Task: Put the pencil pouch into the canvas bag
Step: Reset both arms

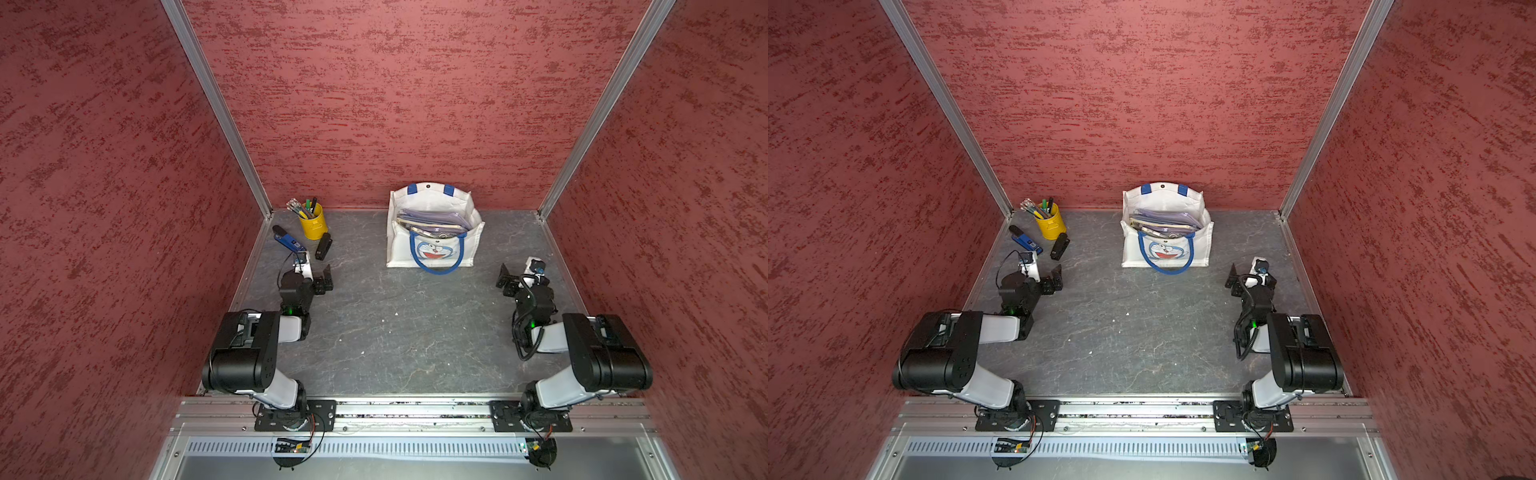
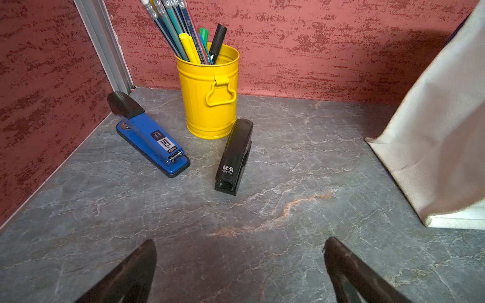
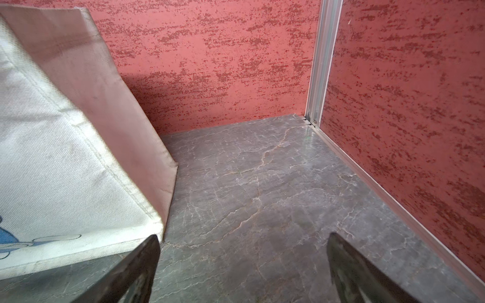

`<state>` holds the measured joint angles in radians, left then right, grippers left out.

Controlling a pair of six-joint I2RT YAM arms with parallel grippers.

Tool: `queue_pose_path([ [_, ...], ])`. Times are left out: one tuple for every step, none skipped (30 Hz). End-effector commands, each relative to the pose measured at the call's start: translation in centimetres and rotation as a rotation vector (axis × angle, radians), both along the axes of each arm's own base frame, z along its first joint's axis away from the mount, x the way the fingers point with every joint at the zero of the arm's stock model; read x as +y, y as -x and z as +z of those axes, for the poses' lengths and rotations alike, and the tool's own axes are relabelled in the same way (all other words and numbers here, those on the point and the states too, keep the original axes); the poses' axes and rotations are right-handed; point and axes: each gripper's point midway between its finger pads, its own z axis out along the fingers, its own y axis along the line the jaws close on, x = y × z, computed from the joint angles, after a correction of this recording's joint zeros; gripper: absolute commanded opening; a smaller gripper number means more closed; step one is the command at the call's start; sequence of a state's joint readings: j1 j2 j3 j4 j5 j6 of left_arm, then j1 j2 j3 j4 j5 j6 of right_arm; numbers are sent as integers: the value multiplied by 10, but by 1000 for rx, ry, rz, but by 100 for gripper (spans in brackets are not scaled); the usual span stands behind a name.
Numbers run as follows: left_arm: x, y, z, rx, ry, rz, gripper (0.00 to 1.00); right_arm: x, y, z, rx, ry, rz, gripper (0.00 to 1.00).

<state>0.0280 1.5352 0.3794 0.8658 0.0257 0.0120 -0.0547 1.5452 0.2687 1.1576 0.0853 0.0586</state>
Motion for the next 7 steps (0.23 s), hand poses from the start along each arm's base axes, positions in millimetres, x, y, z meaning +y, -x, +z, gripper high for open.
queue_pose_path([
  [-1,-2,7,-24,10,-6,100,7,-5,3,0,26,38,99],
  [0,-3,7,-22,15,-9,99,7,-4,2,2,26,38,99],
  [0,-3,6,-20,17,-11,100,7,-5,3,1,24,37,99],
  [0,-3,7,-21,15,-11,99,7,-5,2,3,26,38,99],
  [0,-3,7,-22,15,-10,100,7,-5,2,3,26,37,99],
  [0,-2,6,-22,16,-10,99,6,-4,3,-1,27,35,99],
  [-1,-2,6,-23,14,-12,99,5,-3,3,-5,25,27,99],
])
